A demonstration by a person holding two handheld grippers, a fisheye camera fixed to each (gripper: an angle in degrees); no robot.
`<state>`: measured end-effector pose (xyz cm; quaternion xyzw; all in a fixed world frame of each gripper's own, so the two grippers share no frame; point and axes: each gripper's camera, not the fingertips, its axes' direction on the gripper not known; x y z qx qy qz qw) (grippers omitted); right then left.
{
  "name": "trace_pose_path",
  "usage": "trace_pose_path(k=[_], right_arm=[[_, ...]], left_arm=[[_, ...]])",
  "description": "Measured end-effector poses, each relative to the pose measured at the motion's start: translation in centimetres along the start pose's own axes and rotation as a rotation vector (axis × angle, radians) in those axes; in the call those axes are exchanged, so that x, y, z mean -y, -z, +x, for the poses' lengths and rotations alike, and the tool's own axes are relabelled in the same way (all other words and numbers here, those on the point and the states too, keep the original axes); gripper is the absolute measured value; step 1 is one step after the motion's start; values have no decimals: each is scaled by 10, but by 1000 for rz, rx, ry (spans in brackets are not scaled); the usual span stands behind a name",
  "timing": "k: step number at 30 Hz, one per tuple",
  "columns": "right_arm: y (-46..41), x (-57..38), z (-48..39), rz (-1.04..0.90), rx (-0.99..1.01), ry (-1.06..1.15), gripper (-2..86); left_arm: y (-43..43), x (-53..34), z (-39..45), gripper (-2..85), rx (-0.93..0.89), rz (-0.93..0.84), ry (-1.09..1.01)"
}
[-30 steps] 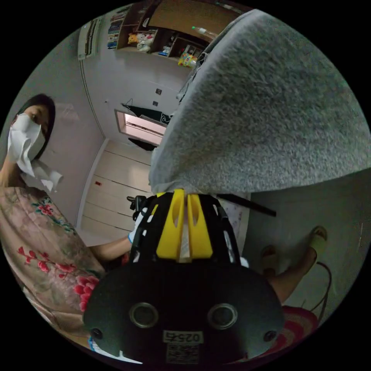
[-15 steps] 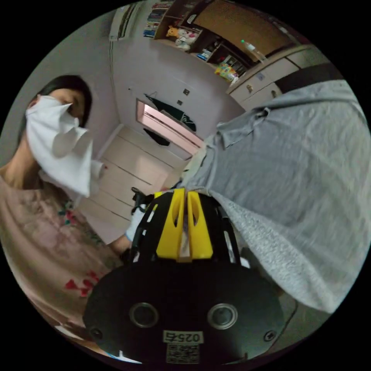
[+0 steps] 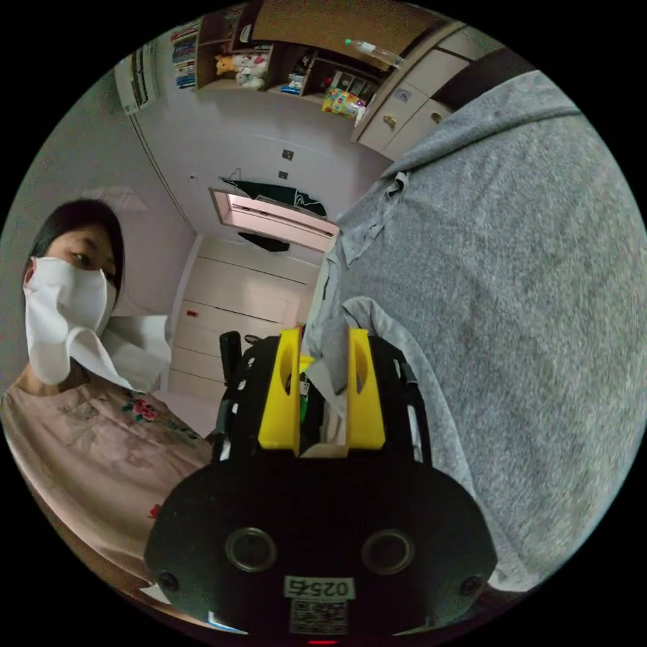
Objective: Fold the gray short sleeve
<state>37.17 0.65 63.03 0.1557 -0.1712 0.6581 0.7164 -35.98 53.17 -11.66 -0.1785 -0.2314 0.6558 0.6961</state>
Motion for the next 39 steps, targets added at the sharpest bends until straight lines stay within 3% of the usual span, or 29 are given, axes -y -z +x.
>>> trace_pose_path(k=[4,12,19,26,31,39], right_arm=[[-3,8,-20,-40,-147,3,111],[-14,48,-28,-41,-185,-145,86],[-25,73,-54,-78,-253,-136,-3],[-4,42,-87,-90,-162,-126,-8],[-4,1,-108,-158,-116,-151,-9],[-47,-44,-83,-305,-156,-277,-9]], left_arm=[[-58,4,10,46,-156,-18,172],[-95,20,-6,11,-232,80,466],[-106,26,-11,-14,-200,124,492],[-60,-31,-7,-16,-321,191,435],[-25,-95,-3,-17,-301,188,476],[-50,-171,-42,-17,-351,134,579]])
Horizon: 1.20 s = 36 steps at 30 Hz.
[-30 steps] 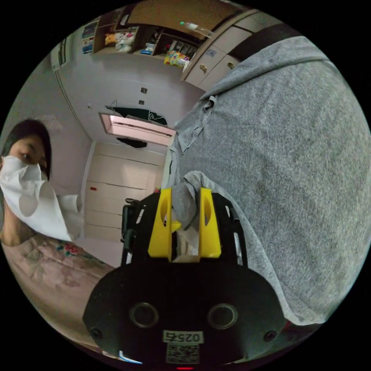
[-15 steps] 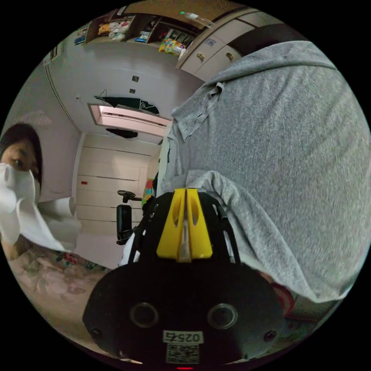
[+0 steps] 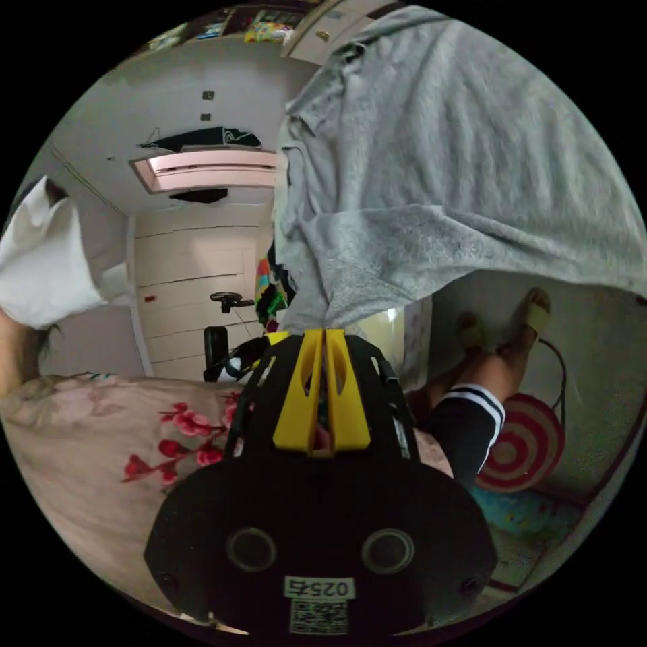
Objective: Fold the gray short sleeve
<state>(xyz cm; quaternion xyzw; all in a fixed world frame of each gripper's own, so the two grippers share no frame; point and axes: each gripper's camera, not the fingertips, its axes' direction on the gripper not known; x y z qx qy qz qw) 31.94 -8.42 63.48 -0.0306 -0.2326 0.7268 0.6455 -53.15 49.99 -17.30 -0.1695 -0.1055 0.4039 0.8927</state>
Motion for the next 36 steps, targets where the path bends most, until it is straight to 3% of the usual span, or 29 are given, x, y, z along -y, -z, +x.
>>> trace_pose_path(k=[9,14,18,23,26,31,34,36], right_arm=[[-40,8,38,-10,110,-92,-9],[-31,51,31,96,216,-18,-9],[-34,104,36,172,192,23,-8],[-70,181,66,164,46,54,-2],[-94,196,81,148,11,67,25],[-108,190,107,215,149,81,80],[-94,160,116,327,205,139,81],[-83,128,115,412,155,204,82]], left_arm=[[16,-35,-40,-17,-25,55,47],[16,22,-11,-17,-128,156,-83],[-11,94,-14,-17,-184,213,-100],[-76,173,-44,-16,36,181,-67],[-99,189,-68,-11,54,140,-4],[-95,181,-90,23,27,228,52],[-81,163,-71,31,71,309,-44],[-92,153,-49,31,91,236,-127]])
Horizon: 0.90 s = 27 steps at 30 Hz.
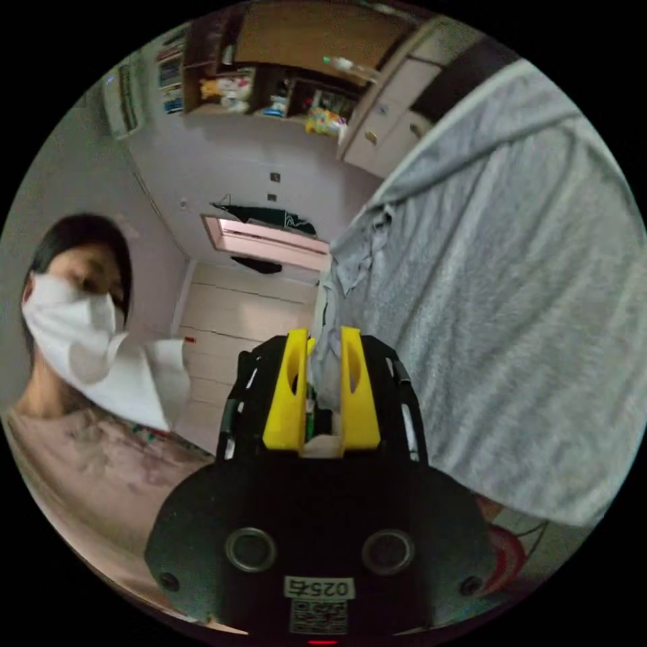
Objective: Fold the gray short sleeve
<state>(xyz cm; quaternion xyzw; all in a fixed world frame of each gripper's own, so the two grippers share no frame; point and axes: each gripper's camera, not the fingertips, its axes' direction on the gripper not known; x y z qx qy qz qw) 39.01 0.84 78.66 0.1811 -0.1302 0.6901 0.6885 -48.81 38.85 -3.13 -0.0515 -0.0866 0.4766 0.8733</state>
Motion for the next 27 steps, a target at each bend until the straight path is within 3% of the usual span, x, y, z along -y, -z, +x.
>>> trace_pose_path(k=[4,7,8,14,18,21,27], right_arm=[[40,-88,-60,275,-388,366,93],[25,-138,-79,457,-703,502,100],[20,-149,-73,538,-738,472,100],[29,-198,7,606,-753,156,115],[65,-259,81,748,-682,-103,116],[88,-302,164,812,-508,-256,108],[67,-346,325,959,91,-245,169]], left_arm=[[-71,-53,69,34,19,-320,-269],[-124,-88,97,37,187,-473,-457],[-142,-95,101,38,200,-521,-488],[-199,-116,110,36,314,-655,-606],[-225,-129,107,3,339,-720,-635],[-233,-133,98,-7,334,-727,-613],[-219,-127,81,-9,297,-696,-544]])
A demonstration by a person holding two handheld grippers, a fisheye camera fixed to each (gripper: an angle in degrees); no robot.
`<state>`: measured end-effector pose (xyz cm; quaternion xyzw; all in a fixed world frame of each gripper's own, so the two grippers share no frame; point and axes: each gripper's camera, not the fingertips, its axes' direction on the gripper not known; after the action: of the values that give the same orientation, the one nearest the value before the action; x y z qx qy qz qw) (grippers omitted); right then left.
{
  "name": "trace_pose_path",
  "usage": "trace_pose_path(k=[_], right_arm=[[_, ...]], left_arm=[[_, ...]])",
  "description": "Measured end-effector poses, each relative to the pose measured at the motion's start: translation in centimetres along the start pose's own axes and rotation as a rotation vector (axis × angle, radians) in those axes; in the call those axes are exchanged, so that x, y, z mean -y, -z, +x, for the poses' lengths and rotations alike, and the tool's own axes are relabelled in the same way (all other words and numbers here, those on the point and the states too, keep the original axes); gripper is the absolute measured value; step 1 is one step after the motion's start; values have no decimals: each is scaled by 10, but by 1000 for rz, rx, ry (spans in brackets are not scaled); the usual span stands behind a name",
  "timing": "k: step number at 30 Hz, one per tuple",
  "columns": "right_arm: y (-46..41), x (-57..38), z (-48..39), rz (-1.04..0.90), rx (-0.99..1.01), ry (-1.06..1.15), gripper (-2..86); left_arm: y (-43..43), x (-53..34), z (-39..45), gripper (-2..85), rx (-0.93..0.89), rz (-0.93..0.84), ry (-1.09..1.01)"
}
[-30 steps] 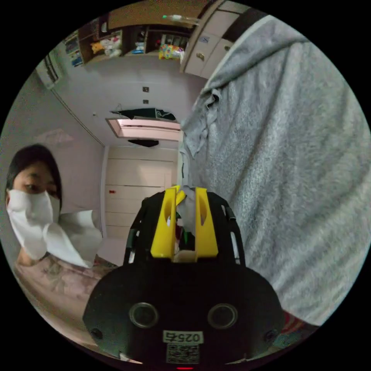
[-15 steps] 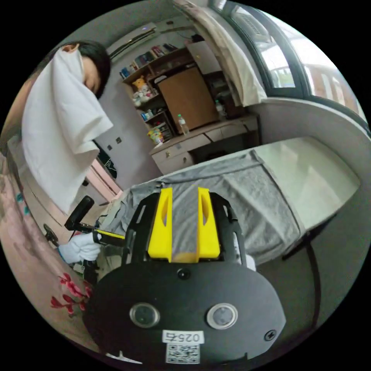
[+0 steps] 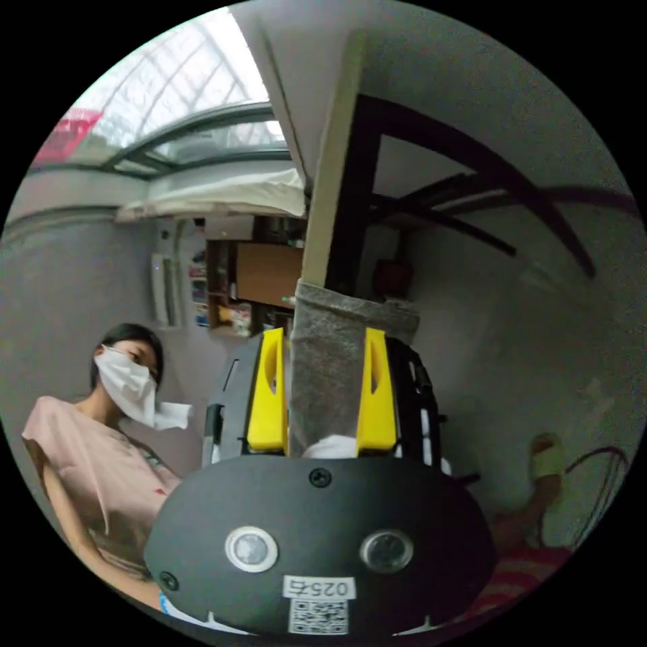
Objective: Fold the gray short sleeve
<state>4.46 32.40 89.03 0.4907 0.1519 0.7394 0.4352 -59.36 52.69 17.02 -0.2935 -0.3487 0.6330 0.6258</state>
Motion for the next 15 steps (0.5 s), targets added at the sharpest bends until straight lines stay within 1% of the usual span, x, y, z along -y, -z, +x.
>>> trace_pose_path(k=[2,3,5,9,10,11,12,13,14,15], right_arm=[[-10,-10,51,47,113,-56,193],[-13,-13,61,56,127,-64,195],[-25,-20,88,111,217,-55,197],[-46,-21,101,117,282,0,177],[-55,-20,102,96,291,12,158],[-62,-18,100,65,271,28,129],[-64,-18,98,63,274,45,109],[-64,-18,97,57,281,48,65],[-60,-19,94,50,213,29,18],[-57,-21,91,55,197,36,14]], left_arm=[[-2,-4,-13,-9,-23,10,38],[-3,-4,-17,-9,-27,12,50],[-6,-6,-26,-7,-53,28,73],[-15,-10,-30,2,-100,21,43],[-16,-12,-27,10,-113,20,15],[-19,-13,-25,49,-120,12,-4],[-20,-14,-24,68,-117,5,-8],[-26,-13,-24,75,-108,-22,-9],[-33,-13,-23,76,-106,-47,-21],[-36,-13,-23,73,-101,-51,-24]])
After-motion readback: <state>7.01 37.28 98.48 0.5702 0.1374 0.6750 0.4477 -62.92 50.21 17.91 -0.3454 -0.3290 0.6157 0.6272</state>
